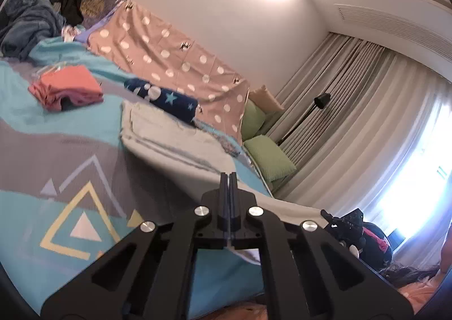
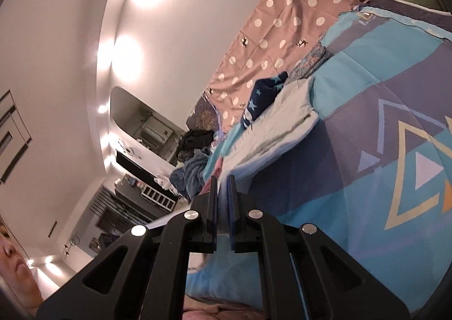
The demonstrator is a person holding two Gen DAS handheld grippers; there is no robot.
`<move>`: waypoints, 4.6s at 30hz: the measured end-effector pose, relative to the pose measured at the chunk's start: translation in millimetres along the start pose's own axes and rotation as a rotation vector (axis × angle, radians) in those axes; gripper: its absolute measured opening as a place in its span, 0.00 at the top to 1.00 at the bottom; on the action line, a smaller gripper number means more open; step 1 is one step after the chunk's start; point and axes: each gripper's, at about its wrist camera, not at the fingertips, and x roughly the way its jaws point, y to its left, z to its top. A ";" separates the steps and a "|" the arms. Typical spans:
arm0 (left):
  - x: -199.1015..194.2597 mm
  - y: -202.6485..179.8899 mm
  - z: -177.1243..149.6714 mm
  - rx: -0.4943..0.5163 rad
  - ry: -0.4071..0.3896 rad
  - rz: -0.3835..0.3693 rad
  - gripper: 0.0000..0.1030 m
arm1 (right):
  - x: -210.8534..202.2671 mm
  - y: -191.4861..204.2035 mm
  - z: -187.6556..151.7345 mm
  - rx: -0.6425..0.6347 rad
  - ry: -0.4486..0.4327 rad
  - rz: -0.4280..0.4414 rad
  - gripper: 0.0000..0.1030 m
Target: Fold small clothes
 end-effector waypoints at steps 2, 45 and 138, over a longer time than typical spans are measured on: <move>-11.3 -16.6 9.9 0.050 -0.047 -0.041 1.00 | -5.9 18.9 3.3 -0.057 -0.027 0.029 0.96; 4.2 -11.0 -14.6 -0.016 0.071 0.004 0.98 | -25.7 23.3 -19.9 -0.097 0.087 0.016 0.94; 207.9 153.5 -2.1 -0.338 0.277 0.274 0.37 | 188.1 -127.8 51.3 0.203 0.250 -0.351 0.47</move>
